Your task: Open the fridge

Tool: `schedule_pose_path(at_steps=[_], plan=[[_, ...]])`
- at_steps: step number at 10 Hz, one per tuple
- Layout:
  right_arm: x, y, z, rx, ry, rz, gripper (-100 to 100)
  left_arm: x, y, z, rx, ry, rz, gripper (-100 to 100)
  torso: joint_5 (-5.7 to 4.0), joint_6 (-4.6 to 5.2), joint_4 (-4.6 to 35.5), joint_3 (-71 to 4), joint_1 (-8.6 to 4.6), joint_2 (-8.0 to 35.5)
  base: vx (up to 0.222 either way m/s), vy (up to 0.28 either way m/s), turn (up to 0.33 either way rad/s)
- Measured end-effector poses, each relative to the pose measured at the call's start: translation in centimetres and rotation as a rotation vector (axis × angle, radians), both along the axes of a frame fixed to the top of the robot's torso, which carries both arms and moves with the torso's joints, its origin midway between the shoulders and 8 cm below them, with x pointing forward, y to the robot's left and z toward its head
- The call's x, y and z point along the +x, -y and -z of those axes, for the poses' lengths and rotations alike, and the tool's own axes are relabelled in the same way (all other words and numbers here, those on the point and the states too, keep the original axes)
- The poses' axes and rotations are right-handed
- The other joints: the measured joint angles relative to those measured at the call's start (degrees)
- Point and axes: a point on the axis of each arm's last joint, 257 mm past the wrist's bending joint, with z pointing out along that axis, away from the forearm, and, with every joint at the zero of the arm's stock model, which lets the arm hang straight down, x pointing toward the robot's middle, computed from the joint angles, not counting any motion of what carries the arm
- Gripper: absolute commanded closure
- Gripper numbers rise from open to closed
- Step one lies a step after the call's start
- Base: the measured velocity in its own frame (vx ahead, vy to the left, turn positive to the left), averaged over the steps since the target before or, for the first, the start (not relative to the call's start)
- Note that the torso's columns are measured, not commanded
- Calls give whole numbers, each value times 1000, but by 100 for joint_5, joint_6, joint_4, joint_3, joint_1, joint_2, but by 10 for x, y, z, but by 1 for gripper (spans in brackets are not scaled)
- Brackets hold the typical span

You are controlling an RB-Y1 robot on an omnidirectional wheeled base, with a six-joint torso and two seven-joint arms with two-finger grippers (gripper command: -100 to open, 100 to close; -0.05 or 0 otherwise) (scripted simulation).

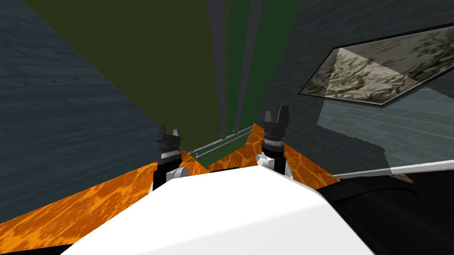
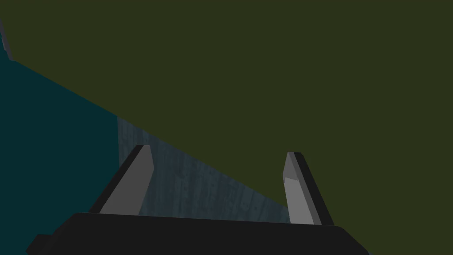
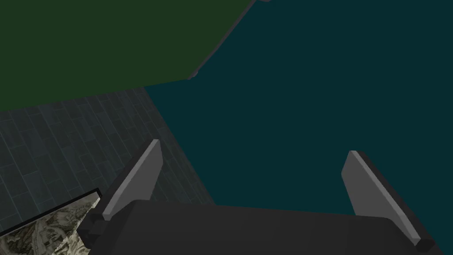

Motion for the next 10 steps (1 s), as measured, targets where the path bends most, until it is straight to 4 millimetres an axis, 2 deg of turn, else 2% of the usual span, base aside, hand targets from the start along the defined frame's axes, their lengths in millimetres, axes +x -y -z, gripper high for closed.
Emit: schedule_pose_path(at_steps=[2, 9, 10], plan=[[0, 0, 0, 0, 0, 0, 0, 0, 0, 0, 0, 0, 0, 0, 0, 0, 600, -1200, 0, 597, 0, 0, 0], [0, 0, 0, 0, 0, 0, 0, 0, 0, 0, 0, 0, 0, 0, 0, 0, 3537, -7073, 0, 3539, 0, 0, 0], [0, 0, 0, 0, 0, 0, 0, 0, 0, 0, 0, 0, 0, -100, 0, 0, 3960, -7919, 0, 3962, 8, -1, 7]])
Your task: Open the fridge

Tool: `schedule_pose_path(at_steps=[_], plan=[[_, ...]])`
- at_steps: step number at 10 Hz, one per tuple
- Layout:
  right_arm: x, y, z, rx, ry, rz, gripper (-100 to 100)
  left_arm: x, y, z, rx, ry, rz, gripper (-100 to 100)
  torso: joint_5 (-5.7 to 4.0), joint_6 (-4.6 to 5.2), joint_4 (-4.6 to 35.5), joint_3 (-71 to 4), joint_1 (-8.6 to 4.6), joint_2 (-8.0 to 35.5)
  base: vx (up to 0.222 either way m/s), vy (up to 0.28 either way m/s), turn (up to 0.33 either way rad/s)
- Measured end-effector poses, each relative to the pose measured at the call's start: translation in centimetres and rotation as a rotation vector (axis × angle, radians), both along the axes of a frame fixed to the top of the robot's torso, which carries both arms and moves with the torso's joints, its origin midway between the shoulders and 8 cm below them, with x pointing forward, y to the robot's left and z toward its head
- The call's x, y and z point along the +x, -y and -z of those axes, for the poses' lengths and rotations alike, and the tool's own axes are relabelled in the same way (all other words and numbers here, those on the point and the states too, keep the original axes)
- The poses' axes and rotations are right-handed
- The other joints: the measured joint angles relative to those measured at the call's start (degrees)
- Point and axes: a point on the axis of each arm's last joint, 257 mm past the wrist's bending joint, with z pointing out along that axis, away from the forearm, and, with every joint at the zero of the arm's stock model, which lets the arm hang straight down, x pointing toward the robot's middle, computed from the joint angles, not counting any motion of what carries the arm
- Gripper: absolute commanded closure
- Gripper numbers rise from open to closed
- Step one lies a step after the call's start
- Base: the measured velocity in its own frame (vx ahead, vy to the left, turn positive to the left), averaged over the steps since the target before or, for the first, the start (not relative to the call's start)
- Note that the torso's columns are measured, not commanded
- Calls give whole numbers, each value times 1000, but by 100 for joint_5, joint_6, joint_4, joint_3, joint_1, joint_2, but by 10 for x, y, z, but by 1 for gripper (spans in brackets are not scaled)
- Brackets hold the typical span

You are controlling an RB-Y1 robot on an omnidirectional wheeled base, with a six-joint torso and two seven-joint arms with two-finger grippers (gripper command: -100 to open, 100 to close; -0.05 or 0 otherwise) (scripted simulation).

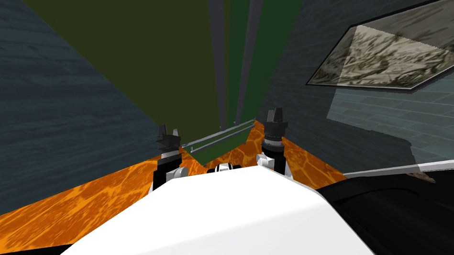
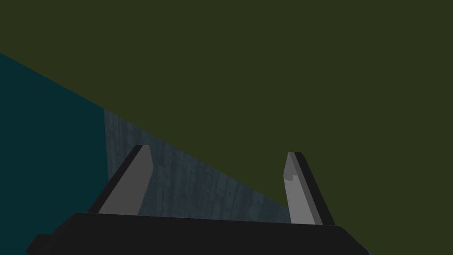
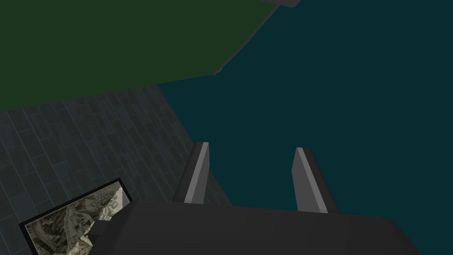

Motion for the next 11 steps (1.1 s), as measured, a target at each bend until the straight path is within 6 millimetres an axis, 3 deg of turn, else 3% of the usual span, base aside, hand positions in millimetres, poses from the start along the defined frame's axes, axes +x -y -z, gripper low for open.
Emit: schedule_pose_path(at_steps=[1, 4, 11], plan=[[0, 0, 0, 0, 0, 0, 0, 2, 1, 2, 13, -6, 7, -100, 1, 0, 189, -395, 1, 192, 7, -1, 10], [0, 0, 0, 0, -1, 0, 0, 7, 4, 16, 65, -34, 32, -100, 0, 0, 266, -539, 0, 262, 13, -1, 16], [0, 0, 0, 0, -1, 0, 0, 25, -8, 74, 154, -116, 52, -100, 0, 0, 268, -539, 0, 266, 26, -3, 27]])
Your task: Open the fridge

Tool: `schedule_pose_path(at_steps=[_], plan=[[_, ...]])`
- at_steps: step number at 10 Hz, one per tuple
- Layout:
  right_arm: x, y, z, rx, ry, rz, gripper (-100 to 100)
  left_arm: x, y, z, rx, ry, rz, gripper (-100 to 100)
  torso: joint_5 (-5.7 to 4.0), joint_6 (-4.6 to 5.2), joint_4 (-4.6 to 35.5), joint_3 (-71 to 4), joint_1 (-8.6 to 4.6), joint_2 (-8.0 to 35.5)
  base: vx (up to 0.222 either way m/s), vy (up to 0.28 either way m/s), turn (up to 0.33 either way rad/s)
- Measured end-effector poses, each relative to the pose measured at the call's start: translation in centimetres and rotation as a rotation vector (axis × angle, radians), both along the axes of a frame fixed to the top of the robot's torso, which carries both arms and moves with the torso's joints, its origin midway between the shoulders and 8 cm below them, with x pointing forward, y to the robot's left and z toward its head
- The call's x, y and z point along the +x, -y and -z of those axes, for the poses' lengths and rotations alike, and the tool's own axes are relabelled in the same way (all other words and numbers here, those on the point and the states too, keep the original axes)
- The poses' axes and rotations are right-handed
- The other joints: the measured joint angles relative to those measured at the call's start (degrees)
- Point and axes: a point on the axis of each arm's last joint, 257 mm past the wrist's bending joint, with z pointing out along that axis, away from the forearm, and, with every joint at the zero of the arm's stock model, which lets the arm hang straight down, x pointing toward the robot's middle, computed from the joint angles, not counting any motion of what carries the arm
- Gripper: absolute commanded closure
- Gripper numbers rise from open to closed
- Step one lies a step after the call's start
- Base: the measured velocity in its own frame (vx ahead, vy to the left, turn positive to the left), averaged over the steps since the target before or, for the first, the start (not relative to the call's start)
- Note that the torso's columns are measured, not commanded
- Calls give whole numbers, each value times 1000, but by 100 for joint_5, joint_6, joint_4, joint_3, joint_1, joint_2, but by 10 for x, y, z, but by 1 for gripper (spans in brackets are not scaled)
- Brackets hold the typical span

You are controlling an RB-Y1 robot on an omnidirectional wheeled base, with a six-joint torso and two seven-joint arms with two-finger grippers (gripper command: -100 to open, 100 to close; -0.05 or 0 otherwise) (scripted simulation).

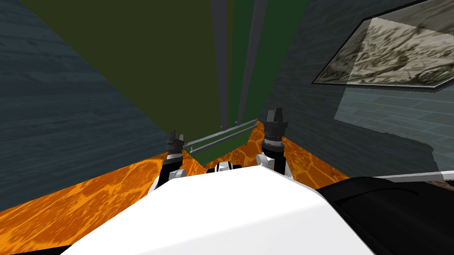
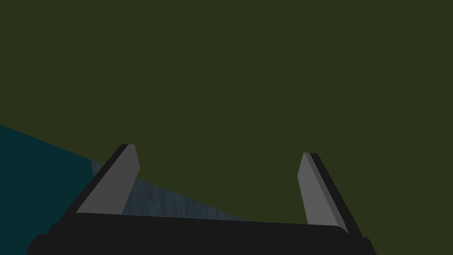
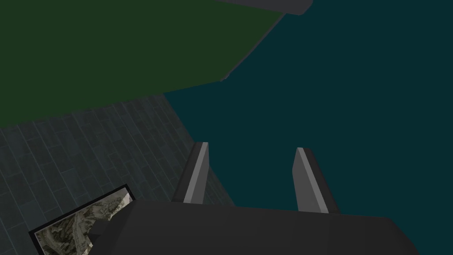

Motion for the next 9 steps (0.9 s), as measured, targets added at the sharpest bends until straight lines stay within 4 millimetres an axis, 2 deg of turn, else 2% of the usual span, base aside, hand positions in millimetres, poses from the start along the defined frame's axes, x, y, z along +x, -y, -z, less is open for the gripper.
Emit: schedule_pose_path(at_steps=[9], plan=[[0, 0, 0, 0, 0, 0, 0, 8, -21, 64, 34, -86, -21, -100, 0, 0, 0, 1, 1, 2, 19, -2, 20]])
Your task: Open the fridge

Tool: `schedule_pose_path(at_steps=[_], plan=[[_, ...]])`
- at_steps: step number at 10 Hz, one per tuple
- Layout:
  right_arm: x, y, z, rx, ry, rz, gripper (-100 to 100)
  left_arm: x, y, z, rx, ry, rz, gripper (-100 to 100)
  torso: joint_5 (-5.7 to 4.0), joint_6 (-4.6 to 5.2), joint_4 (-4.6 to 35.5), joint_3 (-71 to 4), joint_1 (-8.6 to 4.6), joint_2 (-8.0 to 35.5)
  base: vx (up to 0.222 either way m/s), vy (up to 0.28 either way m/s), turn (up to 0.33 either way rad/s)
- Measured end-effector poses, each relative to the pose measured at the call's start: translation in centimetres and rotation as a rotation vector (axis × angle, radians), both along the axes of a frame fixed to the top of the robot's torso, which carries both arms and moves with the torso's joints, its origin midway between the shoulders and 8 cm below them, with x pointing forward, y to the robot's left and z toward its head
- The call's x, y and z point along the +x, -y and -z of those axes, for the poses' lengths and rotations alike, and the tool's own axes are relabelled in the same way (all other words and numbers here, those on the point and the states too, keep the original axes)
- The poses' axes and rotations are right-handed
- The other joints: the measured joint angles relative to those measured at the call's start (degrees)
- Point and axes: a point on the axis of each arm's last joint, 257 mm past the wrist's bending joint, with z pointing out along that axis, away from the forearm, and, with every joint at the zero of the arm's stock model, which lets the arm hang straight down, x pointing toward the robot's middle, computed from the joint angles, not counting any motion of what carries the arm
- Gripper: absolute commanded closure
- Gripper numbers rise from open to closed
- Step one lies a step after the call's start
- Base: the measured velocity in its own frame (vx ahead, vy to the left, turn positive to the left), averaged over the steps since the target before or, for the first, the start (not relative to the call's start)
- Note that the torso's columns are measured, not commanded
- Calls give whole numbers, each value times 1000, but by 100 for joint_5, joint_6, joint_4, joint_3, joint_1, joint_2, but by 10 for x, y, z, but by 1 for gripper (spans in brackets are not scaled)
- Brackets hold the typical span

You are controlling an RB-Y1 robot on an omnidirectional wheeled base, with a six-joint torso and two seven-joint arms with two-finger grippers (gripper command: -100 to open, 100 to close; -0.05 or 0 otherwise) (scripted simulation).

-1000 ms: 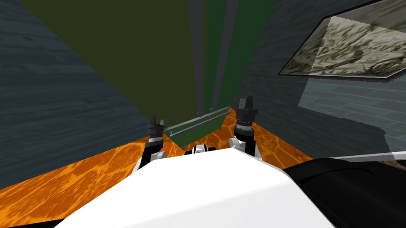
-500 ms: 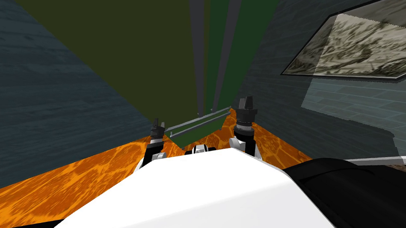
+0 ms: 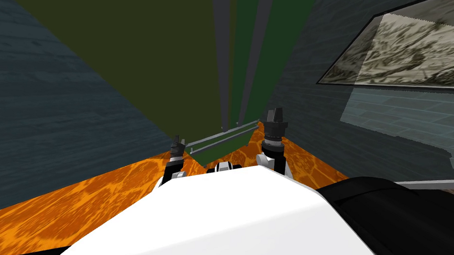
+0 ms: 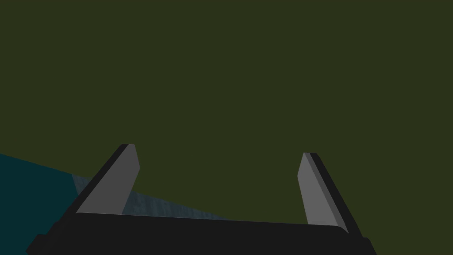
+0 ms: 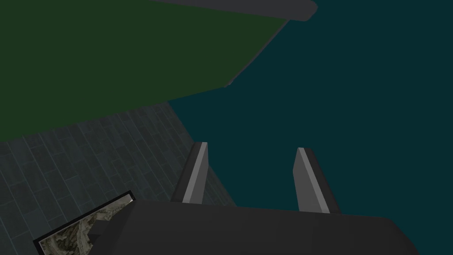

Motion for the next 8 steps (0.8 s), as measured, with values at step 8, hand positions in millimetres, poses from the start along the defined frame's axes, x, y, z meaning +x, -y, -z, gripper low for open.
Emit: schedule_pose_path(at_steps=[8], plan=[[0, 0, 0, 0, 0, 0, 0, -1, -23, 60, 14, -76, -29, -100, 3, -1, -3, -5, 7, -10, 20, -4, 21]])
